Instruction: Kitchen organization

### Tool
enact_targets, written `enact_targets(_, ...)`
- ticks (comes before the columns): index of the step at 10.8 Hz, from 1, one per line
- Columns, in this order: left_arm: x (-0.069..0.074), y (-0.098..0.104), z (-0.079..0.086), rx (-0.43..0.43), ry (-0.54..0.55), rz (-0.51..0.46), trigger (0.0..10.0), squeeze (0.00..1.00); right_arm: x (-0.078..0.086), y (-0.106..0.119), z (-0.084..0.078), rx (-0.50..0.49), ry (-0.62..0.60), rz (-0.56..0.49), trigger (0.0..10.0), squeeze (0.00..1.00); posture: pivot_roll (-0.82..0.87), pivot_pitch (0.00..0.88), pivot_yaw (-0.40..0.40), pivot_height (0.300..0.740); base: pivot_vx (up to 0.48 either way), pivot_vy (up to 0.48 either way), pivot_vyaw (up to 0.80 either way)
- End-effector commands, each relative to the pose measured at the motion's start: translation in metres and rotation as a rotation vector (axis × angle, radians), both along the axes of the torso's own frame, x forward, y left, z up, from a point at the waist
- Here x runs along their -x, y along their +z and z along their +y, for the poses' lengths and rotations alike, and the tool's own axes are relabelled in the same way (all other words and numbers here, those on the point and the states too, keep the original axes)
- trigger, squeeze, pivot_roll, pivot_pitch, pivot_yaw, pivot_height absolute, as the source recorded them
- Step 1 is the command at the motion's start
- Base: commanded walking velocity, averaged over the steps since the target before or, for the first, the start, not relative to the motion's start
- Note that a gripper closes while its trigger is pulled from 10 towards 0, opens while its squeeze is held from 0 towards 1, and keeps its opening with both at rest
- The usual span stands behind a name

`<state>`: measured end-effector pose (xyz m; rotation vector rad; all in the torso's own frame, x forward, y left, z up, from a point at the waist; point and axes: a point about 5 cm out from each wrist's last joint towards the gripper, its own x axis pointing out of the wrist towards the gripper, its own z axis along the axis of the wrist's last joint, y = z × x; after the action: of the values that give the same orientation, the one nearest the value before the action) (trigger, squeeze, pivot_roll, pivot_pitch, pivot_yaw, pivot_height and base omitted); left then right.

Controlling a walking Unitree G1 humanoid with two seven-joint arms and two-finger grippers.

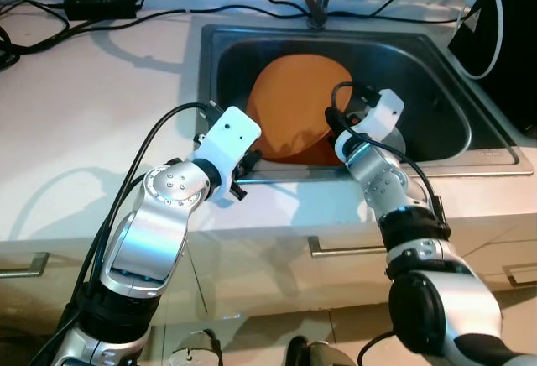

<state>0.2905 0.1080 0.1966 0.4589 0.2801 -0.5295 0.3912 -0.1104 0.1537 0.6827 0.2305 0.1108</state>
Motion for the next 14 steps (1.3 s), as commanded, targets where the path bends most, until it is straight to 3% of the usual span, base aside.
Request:
enact_targets(1,0.004,-0.017,-0.005,-0.009,-0.020,0.099,10.0,0.00,-0.003,0.004,-0.003,0.032,0.001,-0.024,10.0,0.00,0.14,0.122,-0.124,0.740,0.000,0.000,0.00)
enact_targets(3,0.004,-0.017,-0.006,-0.006,-0.019,0.099,10.0,0.00,-0.007,0.005,-0.003,0.041,-0.010,-0.012,10.0,0.00,0.14,0.125,-0.128,0.740,0.000,0.000,0.00)
enact_targets(4,0.005,-0.018,-0.006,-0.005,-0.018,0.100,10.0,0.00,-0.008,0.007,-0.003,0.044,-0.009,-0.013,10.0,0.19,0.14,0.125,-0.130,0.740,0.000,0.000,0.00)
enact_targets(5,0.005,-0.019,-0.007,-0.005,-0.018,0.100,10.0,0.00,-0.009,0.008,-0.003,0.047,-0.007,-0.017,10.0,0.98,0.14,0.125,-0.131,0.740,0.000,0.000,0.00)
enact_targets(6,0.005,-0.019,-0.007,-0.002,-0.017,0.099,10.0,0.00,-0.010,0.009,-0.004,0.057,-0.008,-0.020,10.0,0.86,0.14,0.124,-0.131,0.740,0.000,0.000,0.00)
enact_targets(7,0.005,-0.019,-0.007,-0.001,-0.017,0.100,10.0,0.00,-0.011,0.009,-0.004,0.062,-0.010,-0.020,10.0,0.15,0.14,0.124,-0.131,0.740,0.000,0.000,0.00)
enact_targets(8,0.006,-0.020,-0.006,0.000,-0.017,0.101,10.0,0.00,-0.011,0.009,-0.004,0.064,-0.011,-0.021,10.0,0.00,0.14,0.125,-0.131,0.740,0.000,0.000,0.00)
enact_targets(10,0.006,-0.019,-0.006,0.000,-0.017,0.099,10.0,0.00,-0.012,0.010,-0.005,0.071,-0.016,-0.029,10.0,0.00,0.14,0.124,-0.131,0.740,0.000,0.000,0.00)
enact_targets(11,0.004,-0.018,-0.006,0.005,-0.011,0.066,10.0,0.00,-0.014,0.021,-0.008,0.081,-0.035,-0.088,10.0,0.00,0.14,0.123,-0.128,0.740,0.000,0.000,0.00)
enact_targets(12,-0.003,-0.010,-0.005,0.041,0.021,-0.034,10.0,0.00,-0.014,0.039,-0.013,0.170,-0.050,-0.223,10.0,0.00,0.14,0.122,-0.126,0.740,0.000,0.000,0.00)
enact_targets(14,-0.013,0.004,-0.003,0.077,0.075,-0.217,10.0,0.00,-0.001,0.069,-0.017,0.253,-0.077,-0.441,10.0,0.00,0.13,0.119,-0.122,0.740,0.000,0.000,0.00)
